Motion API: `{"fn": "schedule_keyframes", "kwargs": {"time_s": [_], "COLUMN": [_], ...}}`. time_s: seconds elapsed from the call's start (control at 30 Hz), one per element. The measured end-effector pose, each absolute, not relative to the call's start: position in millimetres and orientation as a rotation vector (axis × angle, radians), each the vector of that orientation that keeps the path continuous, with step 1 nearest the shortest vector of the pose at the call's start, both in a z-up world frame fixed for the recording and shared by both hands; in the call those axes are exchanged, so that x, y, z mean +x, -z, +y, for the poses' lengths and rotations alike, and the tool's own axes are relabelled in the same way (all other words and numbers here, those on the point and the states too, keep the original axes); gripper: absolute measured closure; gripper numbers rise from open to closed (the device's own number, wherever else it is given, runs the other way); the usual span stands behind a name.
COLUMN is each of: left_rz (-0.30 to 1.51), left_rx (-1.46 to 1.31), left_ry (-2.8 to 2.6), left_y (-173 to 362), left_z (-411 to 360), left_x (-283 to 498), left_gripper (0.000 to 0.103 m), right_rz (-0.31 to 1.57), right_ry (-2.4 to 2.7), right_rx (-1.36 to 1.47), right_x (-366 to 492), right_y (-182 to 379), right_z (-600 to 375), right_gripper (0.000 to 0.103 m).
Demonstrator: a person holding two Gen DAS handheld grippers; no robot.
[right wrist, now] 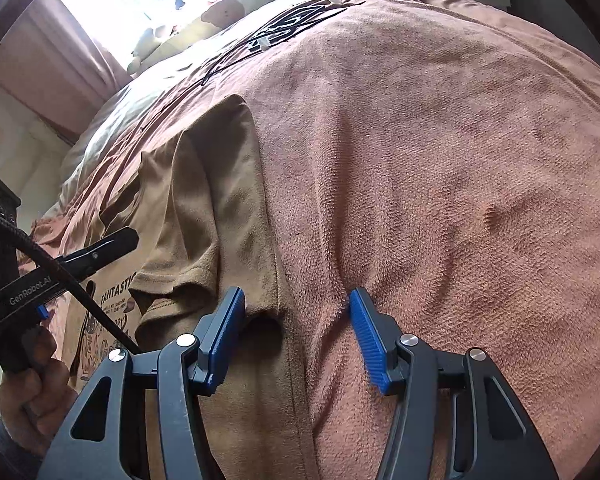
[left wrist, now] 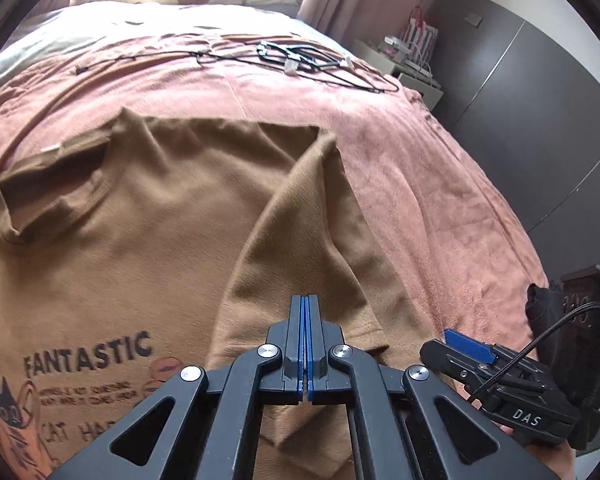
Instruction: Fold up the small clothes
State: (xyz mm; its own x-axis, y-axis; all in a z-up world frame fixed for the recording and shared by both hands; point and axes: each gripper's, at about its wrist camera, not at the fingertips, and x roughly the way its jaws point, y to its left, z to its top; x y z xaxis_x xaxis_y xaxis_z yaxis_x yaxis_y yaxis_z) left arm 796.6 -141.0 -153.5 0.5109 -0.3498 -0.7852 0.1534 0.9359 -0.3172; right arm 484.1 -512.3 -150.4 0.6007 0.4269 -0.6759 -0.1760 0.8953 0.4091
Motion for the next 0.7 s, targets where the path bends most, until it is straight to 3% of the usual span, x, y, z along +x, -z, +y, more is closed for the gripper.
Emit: {"fn": "schedule_keyframes", "kwargs": {"time_s": [0.17, 0.37, 0.43, 0.47, 0.5, 0.63, 0.7], "left_rz": [0.982, 1.012, 1.032, 1.036, 1.030, 1.019, 1.014], "left_rx": [-0.173, -0.060, -0.062, -0.052, -0.036, 0.033, 0.051], "left_ry": [0.354, 0.390, 0.416, 0.422, 0.419, 0.397, 0.387], "left_y": [145, 156, 162, 165, 165, 170, 171], "left_z": [-145, -165, -166, -167, -169, -172, -171], "left_x": [793, 787, 786, 784, 781, 777, 778], "left_gripper": [0.103, 0.093, 0.075, 0.056, 0.044, 0.043, 0.048], "right_rz": [0.851, 0.856, 0.857, 0.857, 0.856, 0.854, 0.854], "right_ry": [-0.357, -0.381, -0.377, -0.374, -0.373, -0.377, -0.379], "right_rx": [0.302, 0.331, 0.327, 0.322, 0.318, 0.318, 0.320], "right_x": [485, 487, 487, 487, 486, 485, 486], "right_y": [151, 153, 153, 153, 153, 152, 153], "right_z": [-510, -516, -516, -515, -514, -515, -515], "right_gripper": [0.050, 0.050, 0.050, 0.050, 0.050, 0.050, 0.050]}}
